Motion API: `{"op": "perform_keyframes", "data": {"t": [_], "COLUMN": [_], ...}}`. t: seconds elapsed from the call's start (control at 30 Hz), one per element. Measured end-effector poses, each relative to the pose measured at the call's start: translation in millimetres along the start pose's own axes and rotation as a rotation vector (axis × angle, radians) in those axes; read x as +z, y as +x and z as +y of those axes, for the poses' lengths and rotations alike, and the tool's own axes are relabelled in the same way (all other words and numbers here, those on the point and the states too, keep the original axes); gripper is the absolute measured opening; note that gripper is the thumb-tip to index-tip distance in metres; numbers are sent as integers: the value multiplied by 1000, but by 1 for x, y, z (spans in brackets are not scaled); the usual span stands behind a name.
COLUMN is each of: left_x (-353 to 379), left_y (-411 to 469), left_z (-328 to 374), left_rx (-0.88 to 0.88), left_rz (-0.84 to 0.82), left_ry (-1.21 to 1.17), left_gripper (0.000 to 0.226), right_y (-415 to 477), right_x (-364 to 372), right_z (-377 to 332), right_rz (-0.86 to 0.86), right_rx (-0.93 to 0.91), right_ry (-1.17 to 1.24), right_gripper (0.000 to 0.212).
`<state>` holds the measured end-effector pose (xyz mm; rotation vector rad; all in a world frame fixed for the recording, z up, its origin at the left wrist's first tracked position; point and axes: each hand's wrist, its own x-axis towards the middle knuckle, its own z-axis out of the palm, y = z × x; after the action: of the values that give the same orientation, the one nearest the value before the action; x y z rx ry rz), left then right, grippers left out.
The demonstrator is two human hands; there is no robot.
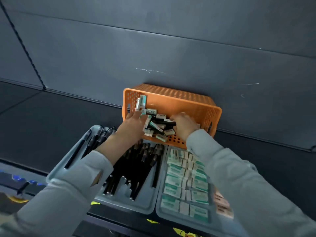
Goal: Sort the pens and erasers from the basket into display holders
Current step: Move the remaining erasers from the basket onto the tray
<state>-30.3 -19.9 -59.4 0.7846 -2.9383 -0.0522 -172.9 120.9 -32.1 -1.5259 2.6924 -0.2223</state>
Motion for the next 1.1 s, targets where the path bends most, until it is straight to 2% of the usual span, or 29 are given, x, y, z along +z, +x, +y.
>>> {"op": "perform_keyframes", "data": {"t": [0.13, 0.2, 0.3, 0.43, 0.67, 0.87, 1.0, 1.1], "left_x": [3, 4, 0, -7, -9, -4, 10, 6], "left_y": [15, 17, 19, 17, 10, 13, 11, 13], "left_z": [-4, -3, -5, -9, -5, 1, 0, -2], "left_rx": [48, 79, 99, 141, 218, 278, 209, 142], "left_rz": [-38, -31, -16, -7, 78, 175, 62, -29], "left_ry": [130, 179, 198, 184, 156, -16, -42, -26], "left_gripper": [57, 55, 45, 29, 45, 45, 67, 72], "right_y": [16, 18, 19, 15, 8, 8, 12, 21], "right_x": [7, 9, 16, 17, 17, 17, 19, 24], "right_z": [-6, -16, -25, -18, -1, 15, 12, 4], "right_rz": [89, 77, -84, -53, 44, 58, 62, 68], "right_rx": [4, -66, -123, -88, 20, 178, 88, 49], "right_ry": [-66, -50, -59, 45, 82, 442, 359, 273], "right_gripper": [19, 34, 55, 43, 23, 7, 24, 15]}}
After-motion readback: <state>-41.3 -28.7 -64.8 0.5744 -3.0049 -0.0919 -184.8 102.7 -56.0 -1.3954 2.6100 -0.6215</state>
